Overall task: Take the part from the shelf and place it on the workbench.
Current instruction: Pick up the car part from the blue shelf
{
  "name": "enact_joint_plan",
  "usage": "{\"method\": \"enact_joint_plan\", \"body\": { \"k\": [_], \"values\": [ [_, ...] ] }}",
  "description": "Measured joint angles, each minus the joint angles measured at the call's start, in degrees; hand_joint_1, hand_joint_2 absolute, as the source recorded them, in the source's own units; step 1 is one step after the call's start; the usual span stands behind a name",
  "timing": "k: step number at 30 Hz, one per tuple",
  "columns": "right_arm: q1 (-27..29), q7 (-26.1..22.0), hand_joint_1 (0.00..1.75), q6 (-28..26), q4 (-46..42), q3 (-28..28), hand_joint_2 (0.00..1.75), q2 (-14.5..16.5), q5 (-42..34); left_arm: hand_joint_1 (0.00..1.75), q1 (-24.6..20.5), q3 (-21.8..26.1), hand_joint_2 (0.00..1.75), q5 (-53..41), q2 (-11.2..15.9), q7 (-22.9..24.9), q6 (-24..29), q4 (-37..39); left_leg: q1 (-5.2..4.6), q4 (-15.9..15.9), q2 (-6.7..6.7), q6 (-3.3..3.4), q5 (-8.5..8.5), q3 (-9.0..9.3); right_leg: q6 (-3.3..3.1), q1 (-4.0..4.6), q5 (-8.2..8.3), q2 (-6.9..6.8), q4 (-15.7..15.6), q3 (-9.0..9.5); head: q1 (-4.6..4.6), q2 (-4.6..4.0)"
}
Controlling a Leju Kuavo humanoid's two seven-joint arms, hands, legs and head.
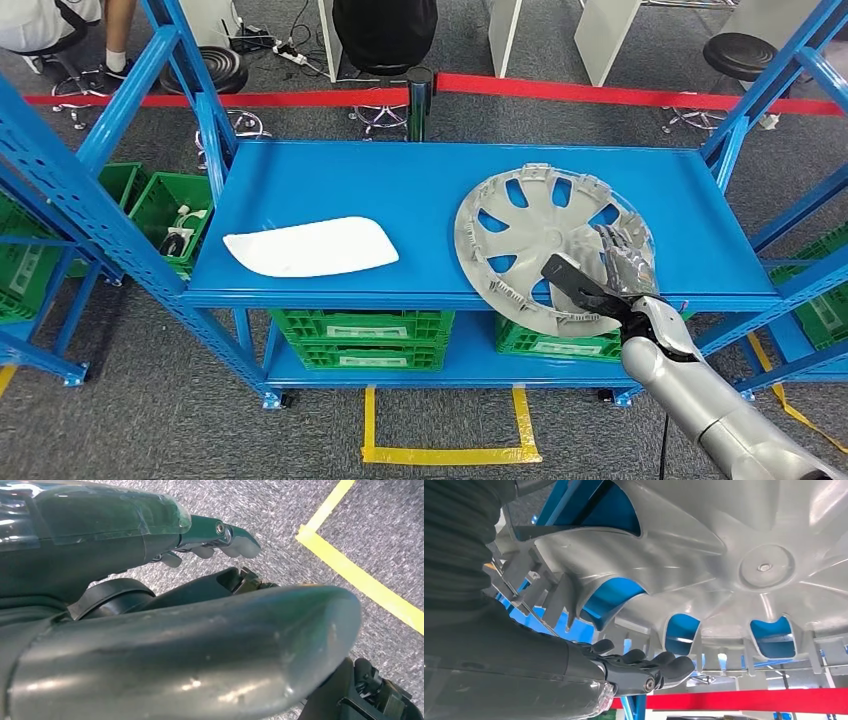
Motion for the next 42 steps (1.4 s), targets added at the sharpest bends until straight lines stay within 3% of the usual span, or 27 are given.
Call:
{"method": "enact_joint_plan", "body": {
  "k": [4,8,10,18,31,34,42],
  "values": [
    [0.4,-0.8,0.00,-2.5,0.3,0.0,1.75,0.0,0.5,0.00,0.0,0.0,0.00,0.0,0.0,-0.3,0.3,0.0,0.00,0.0,0.01,0.00,0.00,0.00,0.00,0.00,0.00,-0.01,0.0,0.01,0.00,0.00],
    [2.0,-3.5,0.00,-14.1,-0.6,-0.8,1.75,0.3,2.2,0.00,0.1,0.0,0.00,0.6,0.1,-0.7,0.5,0.0,-0.01,0.0,0.16,0.00,0.00,-0.05,0.00,0.00,0.00,-0.01,0.0,0.03,0.02,0.00],
    [2.9,-4.0,0.00,-16.4,-3.2,-1.6,1.75,0.5,4.1,0.00,0.2,0.0,0.00,0.8,0.3,-0.9,0.6,0.0,-0.01,0.0,0.42,-0.01,-0.04,-0.02,0.00,0.00,0.01,0.10,0.0,0.02,0.02,0.00],
    [5.1,-2.5,0.00,-13.3,-14.6,-1.8,1.75,2.0,9.7,0.00,0.3,0.0,0.00,0.8,0.4,-1.5,0.6,0.0,0.00,-0.1,0.97,-0.04,-0.12,0.14,-0.01,0.02,0.00,0.44,0.0,-0.03,-0.03,0.00],
    [5.9,-3.0,0.00,-13.2,-17.3,-1.9,1.75,2.5,9.4,0.00,0.3,0.0,0.00,0.8,0.3,-1.9,0.6,0.0,0.00,-0.1,0.97,-0.04,-0.12,0.15,-0.01,0.01,0.00,0.50,0.0,-0.05,-0.03,0.00],
    [8.5,-3.6,0.00,-12.7,-19.6,-1.8,1.75,3.4,7.8,0.00,0.4,0.0,0.00,0.9,0.2,-2.3,0.6,0.0,0.00,-0.1,0.74,-0.06,-0.14,0.14,-0.03,0.01,-0.02,0.46,0.0,-0.05,-0.02,0.00],
    [11.0,-2.6,0.00,-2.6,-20.0,-1.4,1.75,3.6,2.1,0.00,0.7,0.0,0.00,-1.3,-0.2,-2.1,-0.6,0.0,0.00,-0.1,0.33,-0.08,-0.15,0.11,-0.07,0.01,-0.05,0.38,0.0,-0.04,-0.05,0.00]
  ]
}}
